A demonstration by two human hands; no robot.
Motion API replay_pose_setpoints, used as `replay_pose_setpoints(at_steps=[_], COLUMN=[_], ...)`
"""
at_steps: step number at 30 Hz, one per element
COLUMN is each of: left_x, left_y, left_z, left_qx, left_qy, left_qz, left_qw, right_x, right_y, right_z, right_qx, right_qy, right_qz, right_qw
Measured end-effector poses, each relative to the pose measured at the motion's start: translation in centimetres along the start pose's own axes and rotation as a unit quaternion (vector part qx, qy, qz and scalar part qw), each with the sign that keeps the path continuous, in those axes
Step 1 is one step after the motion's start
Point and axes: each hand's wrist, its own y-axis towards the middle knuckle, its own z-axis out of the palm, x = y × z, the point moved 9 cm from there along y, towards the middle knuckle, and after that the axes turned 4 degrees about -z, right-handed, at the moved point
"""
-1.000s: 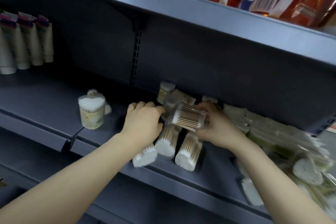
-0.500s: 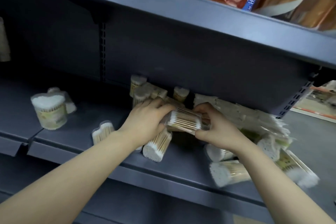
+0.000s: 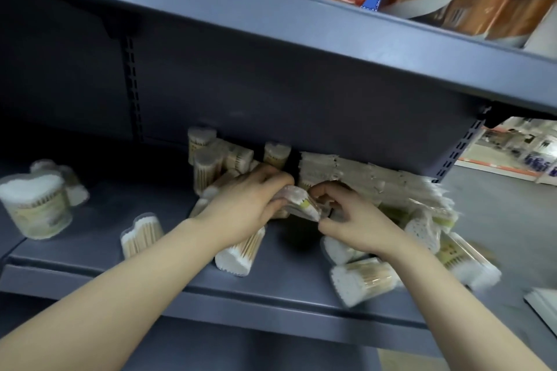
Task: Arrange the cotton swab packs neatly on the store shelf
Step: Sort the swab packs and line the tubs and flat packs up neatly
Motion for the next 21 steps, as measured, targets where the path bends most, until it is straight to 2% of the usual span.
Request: replay_pose_setpoints(at_steps=[4,12,21], left_x=[0.3,-0.1,2.0], left_y=[0.5,0.9,1.3], left_z=[0.5,-0.9,-0.7], left_qx=[0.027,-0.025,-0.053], left_qy=[-0.042,-0.1,-0.169], left_qz=[-0.035,-0.048,-0.154], left_qw=[0.998,0.994,0.972], right_x=[-0.5,-1.7,-1.5], right_y=[0.1,0.1,0.2], right_z=[-0.6,-0.9,-0.4], right_qx=[-0.047,-0.101,-0.101], right_qy=[-0.004,0.009,-0.002], right_qz=[-0.006,0.02,0.014], right_qw=[0.999,0.995,0.995])
